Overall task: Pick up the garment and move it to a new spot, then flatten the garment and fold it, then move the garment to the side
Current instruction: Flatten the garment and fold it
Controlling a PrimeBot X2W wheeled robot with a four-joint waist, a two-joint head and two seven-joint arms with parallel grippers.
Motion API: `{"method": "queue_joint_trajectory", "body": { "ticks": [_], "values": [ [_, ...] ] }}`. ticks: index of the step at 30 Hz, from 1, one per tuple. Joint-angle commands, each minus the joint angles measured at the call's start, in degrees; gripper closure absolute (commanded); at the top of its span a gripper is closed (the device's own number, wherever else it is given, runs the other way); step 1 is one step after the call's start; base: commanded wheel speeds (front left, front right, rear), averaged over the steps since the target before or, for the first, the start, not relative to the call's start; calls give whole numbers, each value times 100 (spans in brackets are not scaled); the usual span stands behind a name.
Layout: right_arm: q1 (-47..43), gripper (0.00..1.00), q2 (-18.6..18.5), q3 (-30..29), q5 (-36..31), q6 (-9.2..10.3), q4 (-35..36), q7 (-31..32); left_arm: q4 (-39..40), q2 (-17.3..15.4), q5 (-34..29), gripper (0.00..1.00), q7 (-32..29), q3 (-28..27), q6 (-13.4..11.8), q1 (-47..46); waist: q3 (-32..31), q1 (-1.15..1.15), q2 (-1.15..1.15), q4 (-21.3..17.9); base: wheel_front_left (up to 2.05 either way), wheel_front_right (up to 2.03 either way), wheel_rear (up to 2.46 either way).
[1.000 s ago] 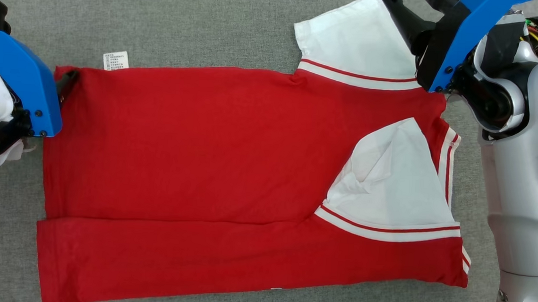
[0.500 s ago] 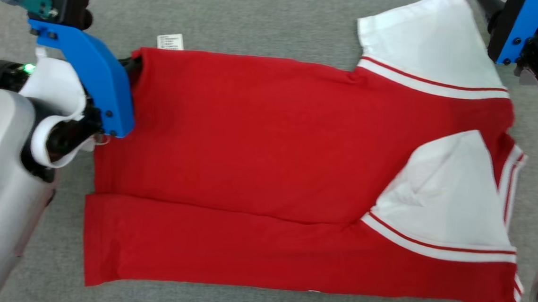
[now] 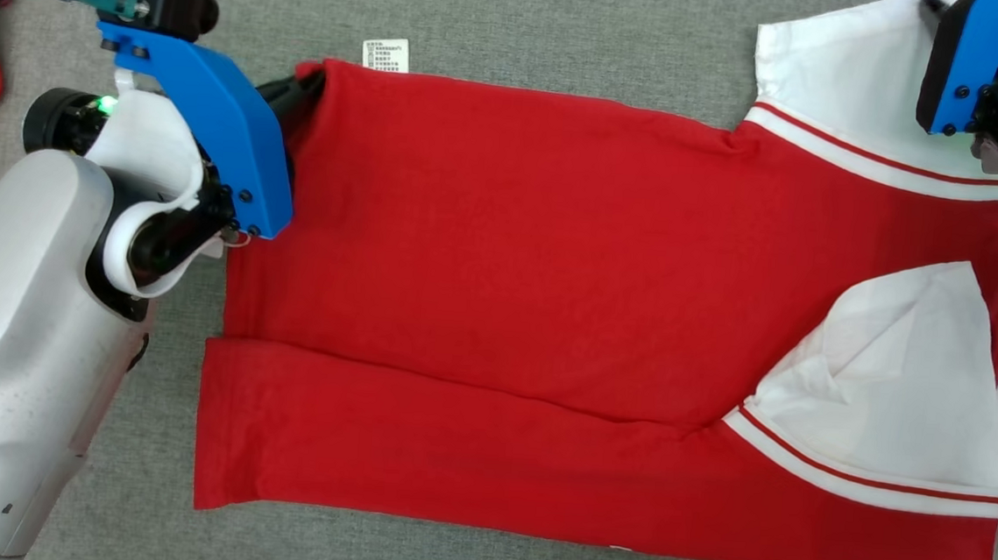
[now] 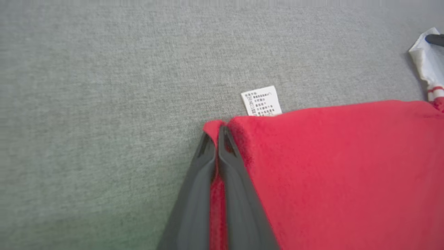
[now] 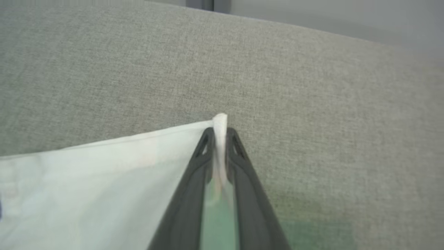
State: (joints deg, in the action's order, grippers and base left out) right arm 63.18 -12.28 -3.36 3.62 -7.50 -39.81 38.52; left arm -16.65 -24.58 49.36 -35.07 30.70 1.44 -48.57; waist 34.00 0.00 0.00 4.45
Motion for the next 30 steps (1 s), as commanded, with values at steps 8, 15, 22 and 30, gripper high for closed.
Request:
{"method": "queue_joint_trajectory", "body": {
  "ticks": [8, 15, 22, 30],
  "values": [
    [-217, 100, 41, -62, 428, 1, 154, -809, -236, -85, 10, 100, 897, -390, 10, 194, -266, 0, 0, -253, 0, 0, 0],
    [-978, 100, -71, 299, 1346, 1, 780, -1042, 22, -170, 55, 100, 1886, -566, 335, 875, -634, 0, 0, -398, 0, 0, 0],
    [-1918, 100, -317, 435, 2033, 1, 1745, -1014, 398, -266, -35, 100, 2784, -621, 463, 1642, -963, 0, 0, -433, 0, 0, 0],
    [-3240, 100, -495, 230, 2441, 1, 2938, -644, 463, -298, -156, 100, 3565, -464, 552, 2427, -1364, 0, 0, -369, 0, 0, 0]
  ]
}}
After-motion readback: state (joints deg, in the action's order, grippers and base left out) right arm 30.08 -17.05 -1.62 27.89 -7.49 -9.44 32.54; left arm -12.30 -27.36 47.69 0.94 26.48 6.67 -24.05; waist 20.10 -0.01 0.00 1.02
